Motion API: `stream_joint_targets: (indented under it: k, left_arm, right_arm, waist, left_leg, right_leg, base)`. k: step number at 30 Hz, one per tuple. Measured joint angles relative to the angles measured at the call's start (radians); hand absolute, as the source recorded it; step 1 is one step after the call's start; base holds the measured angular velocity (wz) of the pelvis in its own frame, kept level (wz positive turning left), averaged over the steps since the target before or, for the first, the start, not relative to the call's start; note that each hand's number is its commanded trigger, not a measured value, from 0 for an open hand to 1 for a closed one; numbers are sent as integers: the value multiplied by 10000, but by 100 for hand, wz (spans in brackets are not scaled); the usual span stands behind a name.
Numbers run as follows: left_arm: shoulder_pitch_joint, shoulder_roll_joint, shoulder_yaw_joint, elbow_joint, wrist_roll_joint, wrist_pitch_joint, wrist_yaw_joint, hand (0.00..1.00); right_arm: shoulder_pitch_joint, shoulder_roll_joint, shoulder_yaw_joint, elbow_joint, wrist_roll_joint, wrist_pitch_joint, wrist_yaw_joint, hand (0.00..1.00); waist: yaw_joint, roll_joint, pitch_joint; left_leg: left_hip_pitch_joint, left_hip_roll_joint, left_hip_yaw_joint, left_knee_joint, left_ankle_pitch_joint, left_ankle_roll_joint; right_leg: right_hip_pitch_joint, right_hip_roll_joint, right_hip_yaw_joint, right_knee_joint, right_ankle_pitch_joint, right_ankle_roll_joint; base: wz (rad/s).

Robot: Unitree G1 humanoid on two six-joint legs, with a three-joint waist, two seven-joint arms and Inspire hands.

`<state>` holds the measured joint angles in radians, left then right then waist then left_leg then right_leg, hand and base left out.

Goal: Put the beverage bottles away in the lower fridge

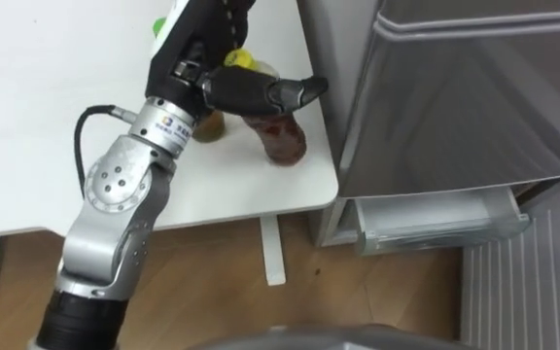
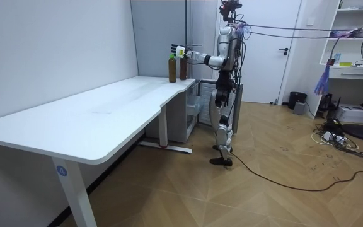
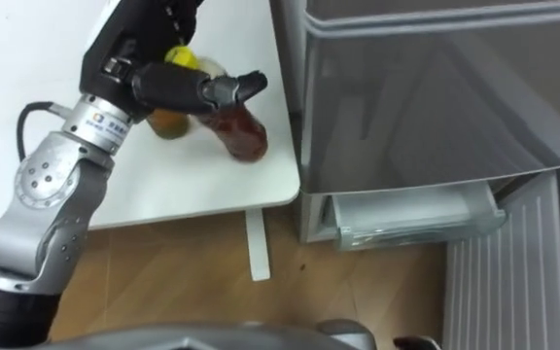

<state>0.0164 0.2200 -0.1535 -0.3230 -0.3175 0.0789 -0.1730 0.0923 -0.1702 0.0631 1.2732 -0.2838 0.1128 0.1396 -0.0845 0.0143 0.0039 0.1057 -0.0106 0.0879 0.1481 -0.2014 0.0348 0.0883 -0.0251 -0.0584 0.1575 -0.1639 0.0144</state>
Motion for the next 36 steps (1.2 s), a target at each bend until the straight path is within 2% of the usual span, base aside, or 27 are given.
stream_joint_targets:
  k: [1,3,8,12,16,22,36]
  left_arm:
    - [0,-5,0,0,1,14,-73,0]
    - [-1,-62,0,-2,-1,15,-157,0]
    - [0,-107,-3,-2,-1,17,-185,0]
    - [0,-99,-2,-2,24,17,-184,0]
    - [0,-57,1,1,40,44,-253,0]
    - [1,-48,2,2,39,121,-353,0]
    - [69,-55,-47,353,35,283,-574,0]
  right_arm:
    - [56,-41,-4,0,-18,33,110,0]
    - [99,-69,-50,8,-32,172,176,0]
    - [93,-54,-65,10,-44,201,488,0]
    - [93,-52,-67,2,-50,202,614,0]
    - [90,-52,-68,-72,-47,201,622,0]
    - [113,-46,-66,-378,-44,204,610,0]
    - [256,-47,-62,-730,-38,206,617,0]
  waist:
    - [-4,-45,25]
    - [0,30,-36]
    - [26,-5,-54]
    - [30,-63,-32]
    - [36,-150,24]
    - [28,-204,51]
    - [43,-144,-4]
  left_leg:
    - [-45,3,1,47,2,-3]
    - [-51,-1,6,105,1,-3]
    - [-40,-8,-33,207,3,-3]
    - [-57,-11,-45,182,2,-3]
    - [-77,-12,12,159,0,-4]
    - [-81,-12,45,135,-8,-5]
    - [-57,-12,59,148,-8,-4]
  right_leg:
    - [-16,4,1,24,-5,-8]
    - [-32,1,9,0,-19,-8]
    - [-74,-5,14,133,-66,-9]
    - [-75,-5,3,135,-65,-9]
    - [-55,-14,1,124,-68,-12]
    - [-60,-19,5,113,-75,-8]
    - [-46,-19,11,153,-75,-8]
  base:
    - [0]
    - [0]
    - [0]
    - [0]
    - [0]
    - [0]
    - [0]
